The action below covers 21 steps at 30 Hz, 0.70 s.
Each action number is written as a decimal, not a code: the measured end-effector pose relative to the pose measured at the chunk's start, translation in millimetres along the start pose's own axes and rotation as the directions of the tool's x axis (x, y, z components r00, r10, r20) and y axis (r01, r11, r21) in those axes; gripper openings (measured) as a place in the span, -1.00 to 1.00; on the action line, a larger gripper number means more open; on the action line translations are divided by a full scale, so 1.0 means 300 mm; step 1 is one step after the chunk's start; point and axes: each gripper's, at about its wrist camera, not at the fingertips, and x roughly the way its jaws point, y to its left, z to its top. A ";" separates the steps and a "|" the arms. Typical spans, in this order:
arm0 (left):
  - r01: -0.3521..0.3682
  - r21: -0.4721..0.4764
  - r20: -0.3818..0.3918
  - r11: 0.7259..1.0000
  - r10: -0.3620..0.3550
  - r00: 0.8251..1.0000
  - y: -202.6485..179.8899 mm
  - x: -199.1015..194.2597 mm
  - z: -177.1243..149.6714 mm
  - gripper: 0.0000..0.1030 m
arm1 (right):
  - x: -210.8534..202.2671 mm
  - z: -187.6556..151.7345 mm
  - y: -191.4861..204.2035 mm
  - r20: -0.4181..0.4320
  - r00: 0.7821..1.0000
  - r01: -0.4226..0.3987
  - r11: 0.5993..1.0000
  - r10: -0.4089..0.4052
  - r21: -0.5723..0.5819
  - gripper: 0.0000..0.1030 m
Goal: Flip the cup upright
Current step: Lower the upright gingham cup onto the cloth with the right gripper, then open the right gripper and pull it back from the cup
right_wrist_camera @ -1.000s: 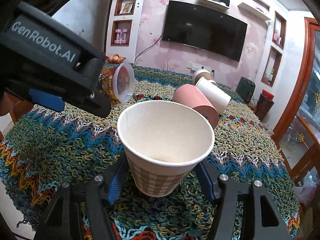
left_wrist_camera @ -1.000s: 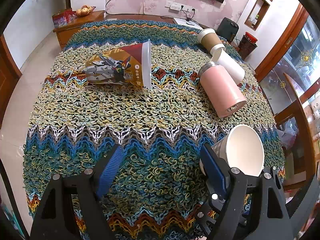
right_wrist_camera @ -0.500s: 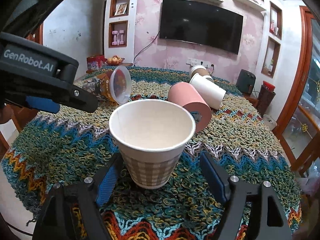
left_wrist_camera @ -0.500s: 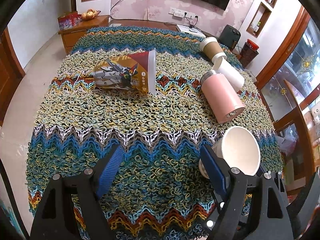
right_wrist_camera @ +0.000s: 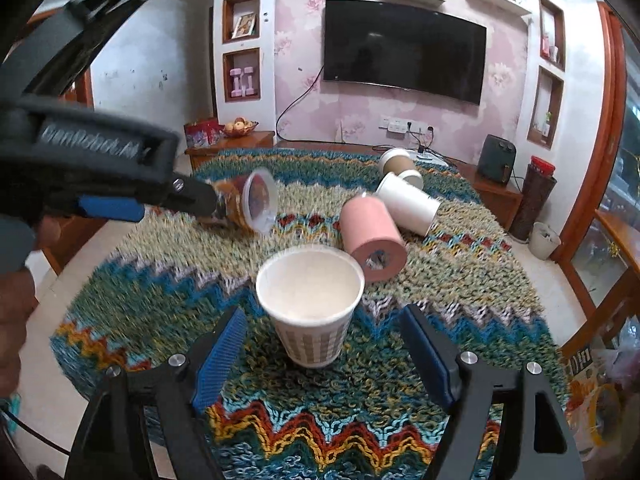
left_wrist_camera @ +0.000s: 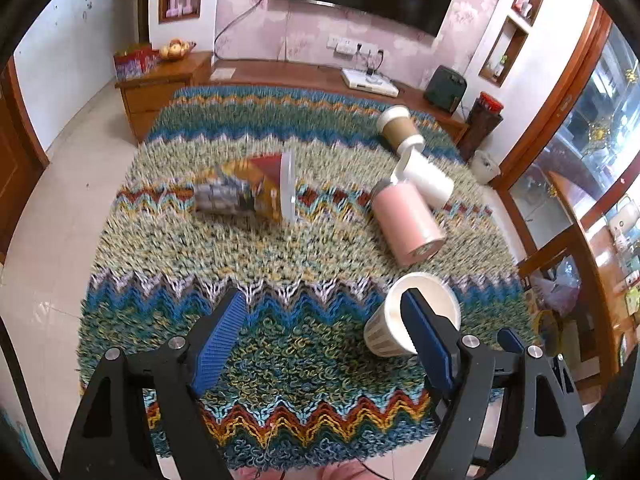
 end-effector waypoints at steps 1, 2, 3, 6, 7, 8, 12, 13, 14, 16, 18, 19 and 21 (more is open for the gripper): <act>0.001 0.001 0.013 1.000 -0.001 1.000 -0.005 -0.029 0.013 0.60 | -0.008 0.018 -0.006 -0.003 1.000 0.003 1.000 -0.003 0.008 0.55; 0.001 0.001 0.024 1.000 -0.001 1.000 -0.007 -0.053 0.025 0.62 | -0.023 0.057 -0.019 -0.013 1.000 0.007 1.000 -0.007 0.026 0.55; 0.001 0.000 0.033 1.000 -0.001 0.999 -0.010 -0.075 0.035 0.64 | -0.032 0.079 -0.029 -0.017 1.000 0.006 0.999 -0.005 0.040 0.55; 0.001 -0.009 0.062 1.000 -0.001 0.998 -0.020 -0.148 0.069 0.66 | -0.065 0.175 -0.064 -0.052 0.998 0.025 0.996 -0.020 0.087 0.55; 0.000 -0.009 0.068 1.000 0.000 0.998 -0.023 -0.165 0.077 0.66 | -0.076 0.206 -0.077 -0.064 0.998 0.030 0.994 -0.023 0.102 0.55; -0.006 -0.007 0.077 1.000 0.006 0.997 -0.030 -0.188 0.087 0.66 | -0.087 0.235 -0.093 -0.076 0.997 0.031 0.993 -0.022 0.115 0.55; -0.030 -0.003 0.096 1.000 0.030 0.995 -0.058 -0.252 0.129 0.66 | -0.122 0.352 -0.124 -0.149 0.988 0.062 0.990 -0.042 0.130 0.55; -0.029 -0.004 0.101 1.000 0.029 0.994 -0.064 -0.266 0.140 0.66 | -0.132 0.379 -0.131 -0.164 0.985 0.076 0.988 -0.053 0.134 0.55; -0.029 -0.007 0.105 1.000 0.030 0.994 -0.071 -0.281 0.151 0.67 | -0.144 0.402 -0.141 -0.172 0.984 0.076 0.987 -0.051 0.142 0.55; -0.047 -0.007 0.109 0.999 0.047 0.993 -0.089 -0.300 0.170 0.67 | -0.162 0.432 -0.150 -0.181 0.982 0.082 0.986 -0.054 0.148 0.55; -0.046 -0.004 0.114 0.999 0.047 0.992 -0.104 -0.317 0.183 0.67 | -0.183 0.465 -0.155 -0.171 0.982 0.101 0.985 -0.076 0.139 0.55; -0.053 -0.002 0.118 0.999 0.053 0.992 -0.114 -0.325 0.188 0.67 | -0.191 0.480 -0.157 -0.167 0.982 0.106 0.986 -0.083 0.132 0.55; -0.062 0.004 0.124 0.998 0.061 0.990 -0.133 -0.336 0.198 0.67 | -0.200 0.506 -0.165 -0.173 0.982 0.104 0.986 -0.081 0.129 0.55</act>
